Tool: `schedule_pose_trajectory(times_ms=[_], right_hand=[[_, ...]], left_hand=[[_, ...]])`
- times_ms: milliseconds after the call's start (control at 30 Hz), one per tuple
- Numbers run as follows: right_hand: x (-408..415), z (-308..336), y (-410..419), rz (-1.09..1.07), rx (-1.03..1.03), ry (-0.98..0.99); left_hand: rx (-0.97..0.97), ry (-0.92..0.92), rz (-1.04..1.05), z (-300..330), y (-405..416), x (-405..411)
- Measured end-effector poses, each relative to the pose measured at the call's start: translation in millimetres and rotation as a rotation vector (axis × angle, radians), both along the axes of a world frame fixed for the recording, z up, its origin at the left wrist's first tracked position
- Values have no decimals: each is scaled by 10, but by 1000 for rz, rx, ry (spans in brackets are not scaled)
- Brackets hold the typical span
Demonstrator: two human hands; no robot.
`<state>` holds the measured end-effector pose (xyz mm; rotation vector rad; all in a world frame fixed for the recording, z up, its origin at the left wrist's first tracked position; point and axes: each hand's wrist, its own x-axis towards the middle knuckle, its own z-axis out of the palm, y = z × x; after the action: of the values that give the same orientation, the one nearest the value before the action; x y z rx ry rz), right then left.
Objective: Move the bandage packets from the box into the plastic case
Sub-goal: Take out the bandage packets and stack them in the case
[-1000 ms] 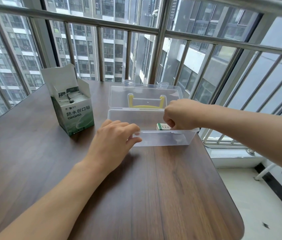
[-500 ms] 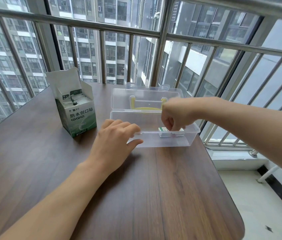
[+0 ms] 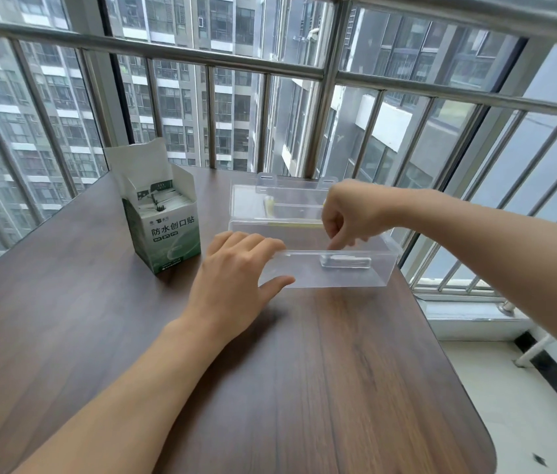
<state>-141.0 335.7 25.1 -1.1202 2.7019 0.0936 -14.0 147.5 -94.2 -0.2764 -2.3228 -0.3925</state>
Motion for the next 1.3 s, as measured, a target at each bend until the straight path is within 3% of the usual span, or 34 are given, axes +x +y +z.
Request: schedule_pose_trajectory(times_ms=[300, 500, 767, 933, 1067, 1133, 1233, 1300], right_hand=[[255, 263, -704, 69, -368, 1], [374, 339, -1285, 172, -506, 34], [514, 315, -1809, 327, -449, 56], [517, 266, -2043, 354, -370, 153], [498, 176, -2184, 321, -230, 132], [479, 148, -2247, 278, -176, 126], [456, 185, -2315, 223, -89, 69], [436, 228, -2379, 194, -33, 47]], left_hand=[[119, -52, -40, 140, -28, 16], [128, -10, -56, 111, -83, -78], [219, 38, -64, 172, -145, -40], [176, -169, -79, 377, -440, 504], [522, 61, 292, 505, -1005, 777], [704, -64, 403, 451, -1267, 623], [916, -349, 205, 168, -1433, 263], [992, -333, 55, -41, -1460, 90]])
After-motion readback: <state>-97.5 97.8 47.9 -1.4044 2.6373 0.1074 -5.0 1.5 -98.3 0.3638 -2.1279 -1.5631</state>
